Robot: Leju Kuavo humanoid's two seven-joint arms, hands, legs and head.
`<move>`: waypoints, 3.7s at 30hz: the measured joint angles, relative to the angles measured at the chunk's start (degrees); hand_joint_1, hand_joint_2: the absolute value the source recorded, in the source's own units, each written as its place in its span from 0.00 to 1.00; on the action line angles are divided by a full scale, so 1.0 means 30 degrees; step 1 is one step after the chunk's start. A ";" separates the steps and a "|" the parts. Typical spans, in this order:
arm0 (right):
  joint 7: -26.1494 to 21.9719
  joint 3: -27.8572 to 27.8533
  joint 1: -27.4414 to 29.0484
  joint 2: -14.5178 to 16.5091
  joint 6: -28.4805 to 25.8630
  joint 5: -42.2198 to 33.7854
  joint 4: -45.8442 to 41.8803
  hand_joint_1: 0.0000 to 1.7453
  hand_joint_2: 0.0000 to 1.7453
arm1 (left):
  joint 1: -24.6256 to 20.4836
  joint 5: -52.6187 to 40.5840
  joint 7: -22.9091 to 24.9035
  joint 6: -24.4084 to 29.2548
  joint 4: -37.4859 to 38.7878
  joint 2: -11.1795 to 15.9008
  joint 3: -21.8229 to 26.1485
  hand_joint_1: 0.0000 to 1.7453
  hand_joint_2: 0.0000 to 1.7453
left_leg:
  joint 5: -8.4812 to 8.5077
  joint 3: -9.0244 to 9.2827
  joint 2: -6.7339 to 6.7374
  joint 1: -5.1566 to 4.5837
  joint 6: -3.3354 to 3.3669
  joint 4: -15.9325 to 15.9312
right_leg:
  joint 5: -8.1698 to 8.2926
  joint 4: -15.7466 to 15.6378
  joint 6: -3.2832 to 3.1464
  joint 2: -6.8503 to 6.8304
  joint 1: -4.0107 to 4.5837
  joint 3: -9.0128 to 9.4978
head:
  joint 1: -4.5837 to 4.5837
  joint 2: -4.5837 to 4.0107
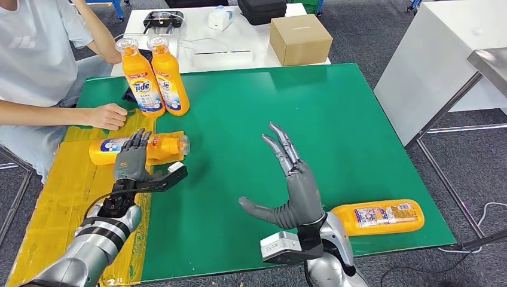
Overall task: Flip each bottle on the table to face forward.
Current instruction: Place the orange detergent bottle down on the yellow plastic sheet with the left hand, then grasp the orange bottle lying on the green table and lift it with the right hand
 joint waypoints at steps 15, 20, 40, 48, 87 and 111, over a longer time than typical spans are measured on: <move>0.0854 -0.1189 0.1975 -0.1962 0.1224 0.1952 0.0138 0.00 1.00 | 0.5871 0.9028 -0.6489 -0.0352 -1.0096 -0.0723 0.2061 0.00 1.00 | -0.0038 -0.0028 -0.0006 -0.0004 -0.0024 0.0000 | -0.0012 -0.0012 0.0002 0.0002 0.0003 -0.0031 | -0.0006 0.0000; 0.0956 -0.1315 0.2113 -0.2238 0.1669 0.1919 0.0144 0.00 1.00 | 0.6390 1.0665 -0.7551 -0.1142 -1.1315 -0.0758 0.2243 0.00 1.00 | -0.0022 -0.0019 -0.0004 0.0003 -0.0031 -0.0001 | -0.0007 -0.0009 -0.0005 0.0003 0.0013 -0.0027 | -0.0007 0.0000; 0.4505 -0.7698 0.6493 -0.6293 0.2710 0.5165 0.0732 0.00 1.00 | 0.9963 1.8575 -1.0264 -0.5969 -1.8661 -0.1023 0.2546 0.00 1.00 | -0.0076 -0.0017 -0.0017 -0.0067 0.0018 0.0000 | -0.0047 -0.0017 0.0055 0.0000 -0.0051 -0.0018 | -0.0011 0.0000; 0.4575 -0.8960 0.6661 -0.6407 0.2749 0.5291 0.1492 0.00 1.00 | 1.0005 1.8883 -1.0288 -0.6037 -1.8898 -0.1025 0.2509 0.00 1.00 | -0.0077 -0.0015 -0.0011 -0.0066 0.0016 0.0000 | -0.0048 -0.0017 0.0055 0.0001 -0.0050 -0.0020 | -0.0009 0.0000; 0.6190 -1.2256 0.3629 -0.6834 0.4522 1.0819 0.9410 0.62 1.00 | 0.8740 1.9525 -1.0086 -0.6592 -1.7876 -0.1151 0.1387 0.00 1.00 | -0.0229 0.0369 0.0013 -0.0070 0.0059 -0.0001 | -0.0181 -0.0095 0.0053 0.0051 -0.0057 0.0177 | -0.0004 0.0000; 0.6314 -1.0799 0.2076 -0.6437 0.3530 1.1154 1.1349 1.00 1.00 | 0.8637 1.9676 -1.0026 -0.6439 -1.7494 -0.1351 0.1145 0.00 1.00 | -0.0275 0.0529 0.0146 -0.0053 0.0039 -0.0001 | -0.0133 -0.0094 0.0030 0.0196 -0.0015 0.0291 | -0.0007 0.0000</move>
